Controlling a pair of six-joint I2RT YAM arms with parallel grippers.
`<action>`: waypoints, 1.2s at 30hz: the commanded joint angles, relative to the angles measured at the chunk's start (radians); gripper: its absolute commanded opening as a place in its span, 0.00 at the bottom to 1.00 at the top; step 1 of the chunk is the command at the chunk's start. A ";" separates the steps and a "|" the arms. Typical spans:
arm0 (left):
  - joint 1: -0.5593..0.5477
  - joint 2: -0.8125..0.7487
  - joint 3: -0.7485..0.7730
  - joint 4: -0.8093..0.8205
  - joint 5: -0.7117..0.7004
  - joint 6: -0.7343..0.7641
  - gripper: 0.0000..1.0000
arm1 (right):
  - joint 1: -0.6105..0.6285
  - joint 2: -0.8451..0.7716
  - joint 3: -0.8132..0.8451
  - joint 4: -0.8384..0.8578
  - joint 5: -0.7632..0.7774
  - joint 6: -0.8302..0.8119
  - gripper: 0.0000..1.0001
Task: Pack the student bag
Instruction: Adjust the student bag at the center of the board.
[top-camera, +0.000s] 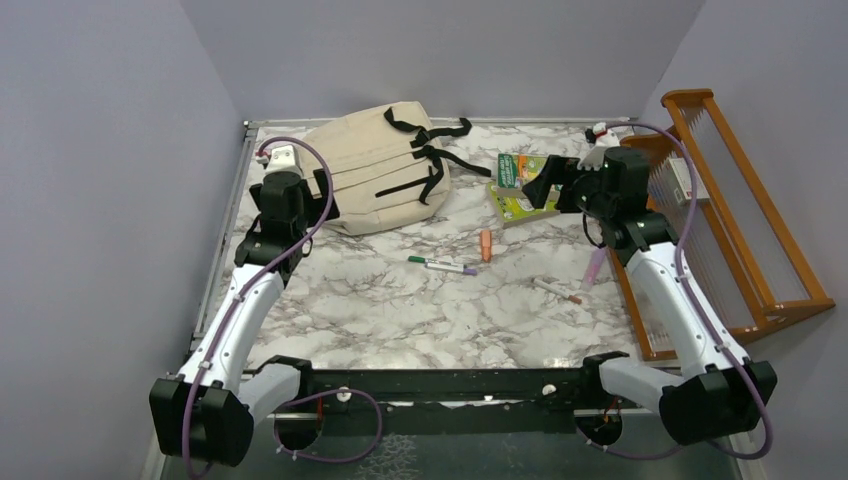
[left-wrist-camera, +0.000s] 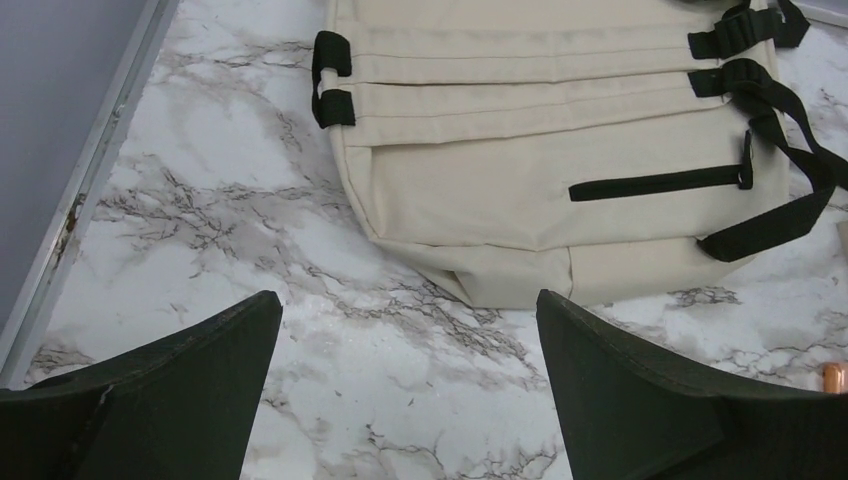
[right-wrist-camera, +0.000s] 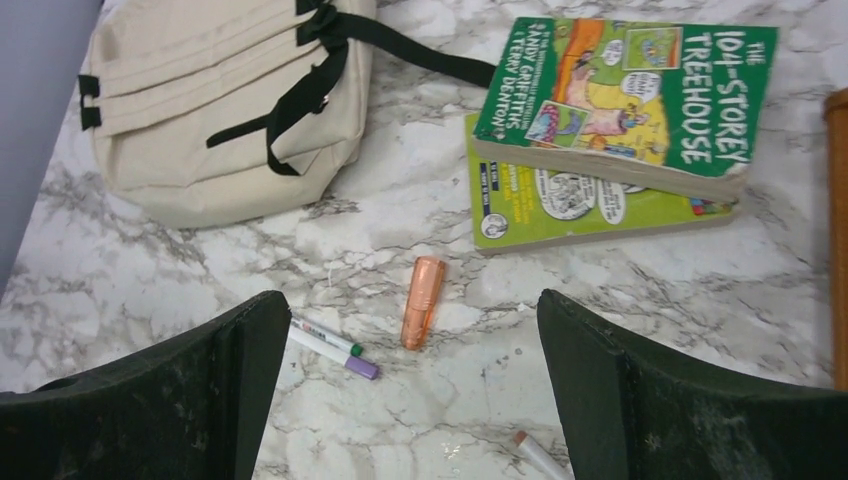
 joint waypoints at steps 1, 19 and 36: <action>0.019 -0.003 -0.004 0.010 -0.042 -0.006 0.99 | 0.008 0.087 0.020 0.068 -0.204 -0.017 0.98; 0.025 -0.044 0.212 -0.264 -0.129 -0.328 0.99 | 0.677 0.727 0.401 0.230 -0.024 -0.355 0.98; 0.024 -0.004 0.353 -0.414 -0.138 -0.234 0.99 | 0.820 1.342 0.991 0.353 0.102 -0.672 0.98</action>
